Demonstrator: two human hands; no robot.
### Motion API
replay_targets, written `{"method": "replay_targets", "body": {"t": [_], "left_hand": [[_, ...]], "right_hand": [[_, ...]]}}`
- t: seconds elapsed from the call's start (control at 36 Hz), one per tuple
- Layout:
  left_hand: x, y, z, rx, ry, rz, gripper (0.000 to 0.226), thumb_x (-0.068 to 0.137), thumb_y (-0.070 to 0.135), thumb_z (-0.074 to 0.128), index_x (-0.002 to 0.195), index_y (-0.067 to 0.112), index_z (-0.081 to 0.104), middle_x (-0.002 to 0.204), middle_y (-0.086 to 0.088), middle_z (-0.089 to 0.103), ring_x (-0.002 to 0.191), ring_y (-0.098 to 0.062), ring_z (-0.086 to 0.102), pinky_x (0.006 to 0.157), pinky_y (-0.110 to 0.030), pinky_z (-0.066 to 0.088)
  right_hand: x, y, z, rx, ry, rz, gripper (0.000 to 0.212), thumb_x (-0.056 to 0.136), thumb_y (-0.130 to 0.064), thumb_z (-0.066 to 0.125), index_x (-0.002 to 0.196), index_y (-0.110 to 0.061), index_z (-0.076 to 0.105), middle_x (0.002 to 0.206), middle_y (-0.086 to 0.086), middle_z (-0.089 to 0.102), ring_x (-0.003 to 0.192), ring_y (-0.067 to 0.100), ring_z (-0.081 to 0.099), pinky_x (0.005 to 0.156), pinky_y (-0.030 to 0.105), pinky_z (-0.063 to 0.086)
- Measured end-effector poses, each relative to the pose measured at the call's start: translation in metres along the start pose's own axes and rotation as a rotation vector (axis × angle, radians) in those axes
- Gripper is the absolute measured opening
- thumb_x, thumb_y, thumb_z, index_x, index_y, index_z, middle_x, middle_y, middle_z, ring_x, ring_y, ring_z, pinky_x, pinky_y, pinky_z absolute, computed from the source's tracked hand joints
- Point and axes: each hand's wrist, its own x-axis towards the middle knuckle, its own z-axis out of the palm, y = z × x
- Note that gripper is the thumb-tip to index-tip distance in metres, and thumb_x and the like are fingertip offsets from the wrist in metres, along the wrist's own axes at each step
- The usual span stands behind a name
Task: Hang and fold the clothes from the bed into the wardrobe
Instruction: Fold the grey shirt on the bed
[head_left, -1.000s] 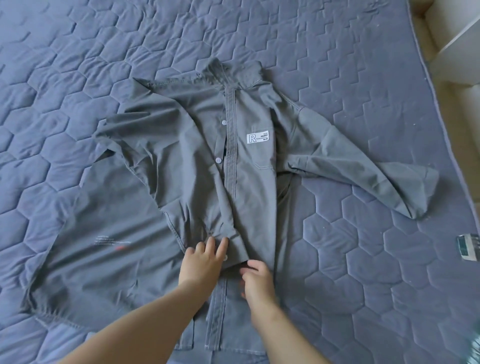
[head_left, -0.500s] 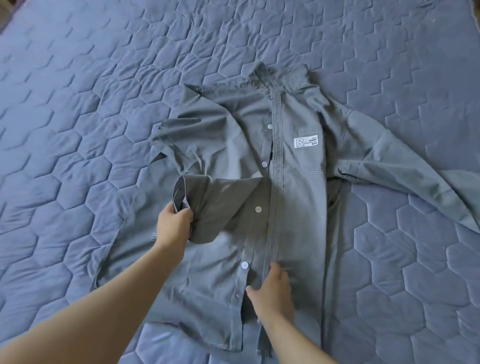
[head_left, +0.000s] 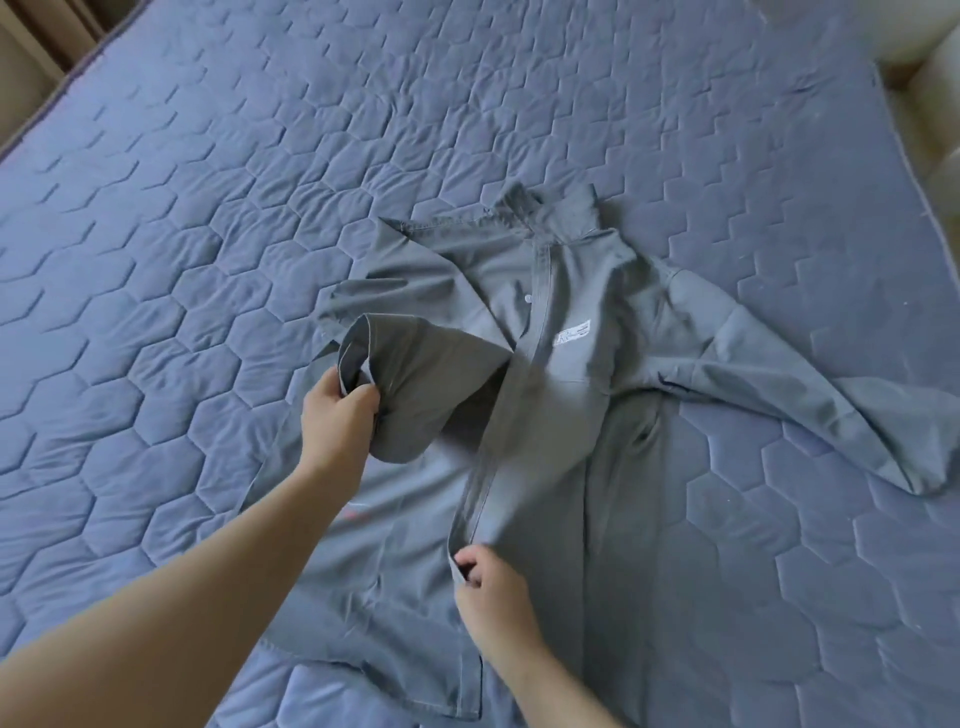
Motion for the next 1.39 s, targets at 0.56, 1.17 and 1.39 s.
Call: {"method": "replay_targets", "body": {"t": [0.56, 1.17, 1.39], "left_hand": [[-0.067, -0.059, 0.1, 1.485, -1.019, 0.251, 0.036, 0.096, 0.047, 0.036, 0.125, 0.029, 0.048, 0.124, -0.001, 0.056, 0.107, -0.024, 0.057, 0.082, -0.031, 0.044], [-0.124, -0.15, 0.063, 1.473, -1.087, 0.386, 0.038, 0.087, 0.03, 0.053, 0.124, 0.028, 0.047, 0.14, 0.006, 0.027, 0.133, -0.017, 0.023, 0.098, -0.032, 0.036], [-0.133, -0.146, 0.073, 1.48, -1.051, 0.317, 0.036, 0.088, 0.026, 0.048, 0.123, 0.024, 0.048, 0.138, 0.002, 0.029, 0.132, -0.019, 0.024, 0.093, -0.032, 0.04]], "right_hand": [[0.006, 0.11, -0.098, 0.082, 0.336, 0.303, 0.024, 0.085, -0.002, 0.05, 0.07, -0.021, 0.053, 0.081, 0.004, 0.058, 0.088, 0.03, 0.061, 0.065, 0.028, 0.036], [-0.029, 0.156, -0.063, -0.592, 0.03, 0.032, 0.04, 0.086, 0.003, 0.038, 0.12, -0.019, 0.042, 0.124, 0.004, 0.049, 0.116, 0.023, 0.047, 0.086, 0.032, 0.04], [-0.051, 0.181, -0.084, 0.2, 0.613, 0.475, 0.023, 0.081, 0.014, 0.046, 0.089, -0.001, 0.061, 0.103, 0.024, 0.062, 0.099, 0.037, 0.055, 0.071, 0.032, 0.03]]}}
